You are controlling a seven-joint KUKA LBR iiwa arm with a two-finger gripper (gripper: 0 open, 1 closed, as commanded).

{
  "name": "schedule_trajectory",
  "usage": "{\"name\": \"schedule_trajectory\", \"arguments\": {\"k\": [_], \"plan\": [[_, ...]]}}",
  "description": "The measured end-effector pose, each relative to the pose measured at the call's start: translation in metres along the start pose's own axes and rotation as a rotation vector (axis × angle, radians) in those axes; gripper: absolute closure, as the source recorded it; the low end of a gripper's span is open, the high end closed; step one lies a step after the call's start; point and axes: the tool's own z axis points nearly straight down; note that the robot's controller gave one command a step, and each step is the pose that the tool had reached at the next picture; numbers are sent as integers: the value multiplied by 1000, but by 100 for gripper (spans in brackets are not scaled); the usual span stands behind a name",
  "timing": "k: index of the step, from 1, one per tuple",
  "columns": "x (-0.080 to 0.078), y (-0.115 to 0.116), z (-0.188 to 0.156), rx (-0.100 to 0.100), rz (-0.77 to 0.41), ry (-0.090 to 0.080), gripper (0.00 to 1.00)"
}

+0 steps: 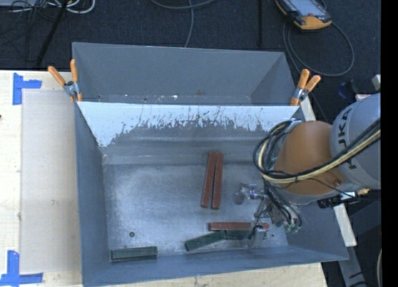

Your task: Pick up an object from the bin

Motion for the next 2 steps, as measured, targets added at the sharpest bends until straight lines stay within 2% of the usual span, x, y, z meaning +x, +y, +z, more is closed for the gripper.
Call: {"name": "schedule_trajectory", "arguments": {"k": [1,2], "plan": [[0,-1,16,-1,93,1,100],[0,-1,16,-1,93,0,100]]}}
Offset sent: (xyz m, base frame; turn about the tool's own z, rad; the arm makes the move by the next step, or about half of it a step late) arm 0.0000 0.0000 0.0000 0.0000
